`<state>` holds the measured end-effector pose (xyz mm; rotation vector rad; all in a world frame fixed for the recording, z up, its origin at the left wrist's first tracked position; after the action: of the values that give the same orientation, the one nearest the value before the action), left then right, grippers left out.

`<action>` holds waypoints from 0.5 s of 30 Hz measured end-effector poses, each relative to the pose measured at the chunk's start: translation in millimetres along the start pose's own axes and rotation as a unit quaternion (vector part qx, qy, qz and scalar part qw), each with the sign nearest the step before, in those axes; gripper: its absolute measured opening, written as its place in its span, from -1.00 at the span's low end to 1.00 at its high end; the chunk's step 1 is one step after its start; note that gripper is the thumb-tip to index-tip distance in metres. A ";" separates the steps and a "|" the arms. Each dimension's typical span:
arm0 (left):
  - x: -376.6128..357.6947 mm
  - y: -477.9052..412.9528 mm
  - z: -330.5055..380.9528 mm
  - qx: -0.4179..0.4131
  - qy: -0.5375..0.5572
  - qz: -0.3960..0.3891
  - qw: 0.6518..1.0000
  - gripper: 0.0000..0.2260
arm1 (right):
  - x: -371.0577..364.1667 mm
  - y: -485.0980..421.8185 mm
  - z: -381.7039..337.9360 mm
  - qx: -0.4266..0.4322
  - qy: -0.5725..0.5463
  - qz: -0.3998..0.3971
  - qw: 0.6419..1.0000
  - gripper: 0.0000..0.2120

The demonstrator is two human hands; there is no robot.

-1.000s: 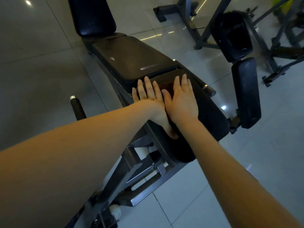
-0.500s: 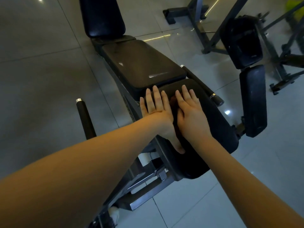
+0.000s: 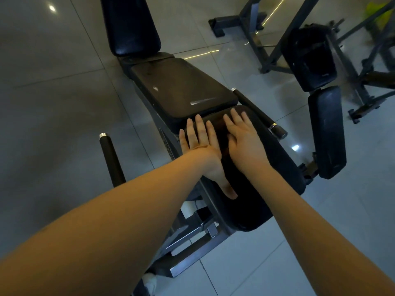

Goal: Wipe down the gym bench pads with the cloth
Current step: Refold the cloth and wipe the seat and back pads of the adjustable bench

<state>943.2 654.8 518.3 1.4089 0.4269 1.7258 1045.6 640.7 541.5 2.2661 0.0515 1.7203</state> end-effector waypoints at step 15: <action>-0.2 -1.5 0.1 0.008 -0.017 -0.035 0.999 0.33 | -4.6 -37.0 1.7 -0.026 0.014 0.038 0.999 -0.53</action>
<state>943.9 655.5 517.2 1.4163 0.4671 1.6433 1051.4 674.7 527.4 2.2338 -0.0752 1.7690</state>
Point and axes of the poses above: each hand's wrist, its own y-axis away from the middle knuckle, its own x-axis out of the back of the hand, z = x × y, the point moved 3 cm from there along -y, towards the middle knuckle, and after that the axes turned 6 degrees about x, right-handed, at the moved point
